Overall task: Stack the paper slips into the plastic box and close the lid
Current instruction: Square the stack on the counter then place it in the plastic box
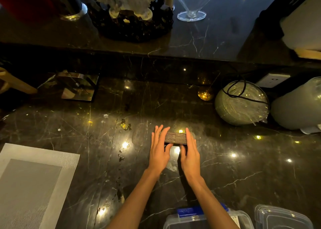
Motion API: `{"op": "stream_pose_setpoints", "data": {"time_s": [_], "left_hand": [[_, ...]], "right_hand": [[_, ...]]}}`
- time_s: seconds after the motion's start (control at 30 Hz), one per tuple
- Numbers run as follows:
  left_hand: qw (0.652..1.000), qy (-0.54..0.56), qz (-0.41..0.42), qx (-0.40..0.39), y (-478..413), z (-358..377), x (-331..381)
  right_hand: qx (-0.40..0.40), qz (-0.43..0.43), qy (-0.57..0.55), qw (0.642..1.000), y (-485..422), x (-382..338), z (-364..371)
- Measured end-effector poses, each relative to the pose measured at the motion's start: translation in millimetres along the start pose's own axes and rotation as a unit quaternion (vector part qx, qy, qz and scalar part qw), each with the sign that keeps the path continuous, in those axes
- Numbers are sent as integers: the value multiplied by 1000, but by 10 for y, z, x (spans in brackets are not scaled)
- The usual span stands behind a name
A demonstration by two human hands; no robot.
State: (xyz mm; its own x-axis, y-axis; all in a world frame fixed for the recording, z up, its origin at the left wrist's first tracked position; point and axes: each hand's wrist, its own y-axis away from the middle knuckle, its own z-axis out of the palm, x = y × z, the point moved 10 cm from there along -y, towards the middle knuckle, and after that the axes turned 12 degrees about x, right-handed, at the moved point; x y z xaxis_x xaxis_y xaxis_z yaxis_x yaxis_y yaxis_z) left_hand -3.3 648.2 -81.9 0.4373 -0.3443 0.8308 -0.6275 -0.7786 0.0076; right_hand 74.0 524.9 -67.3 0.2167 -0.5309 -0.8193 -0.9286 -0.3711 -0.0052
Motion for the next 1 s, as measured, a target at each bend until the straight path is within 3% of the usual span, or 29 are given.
{"op": "stream_pose_setpoints", "data": {"time_s": [0.17,0.27,0.43,0.57,0.8,0.9,1.0], "left_hand": [[999,-18,-37,-27,-12,-60,18],[998,4,-51,-40,96,-176,162],[965,153,-162,-139,547,-353,439],[922,178,-279,-202,1171,-430,504],[909,139,-287,-267,1999,-561,642],[924,62,-230,-298,2185,-702,760],[923,70,-179,-335,2418,-697,961]], "right_hand": [[-37,-16,19,999,-59,-149,-109],[-78,13,-41,996,-79,-232,-319],[-114,158,-208,959,279,-328,-809],[-135,296,-272,906,880,-319,-1041],[-170,289,-219,916,1541,-234,-1438],[-235,245,-197,920,1687,-283,-1571],[-300,183,-149,924,1856,-416,-1609]]}}
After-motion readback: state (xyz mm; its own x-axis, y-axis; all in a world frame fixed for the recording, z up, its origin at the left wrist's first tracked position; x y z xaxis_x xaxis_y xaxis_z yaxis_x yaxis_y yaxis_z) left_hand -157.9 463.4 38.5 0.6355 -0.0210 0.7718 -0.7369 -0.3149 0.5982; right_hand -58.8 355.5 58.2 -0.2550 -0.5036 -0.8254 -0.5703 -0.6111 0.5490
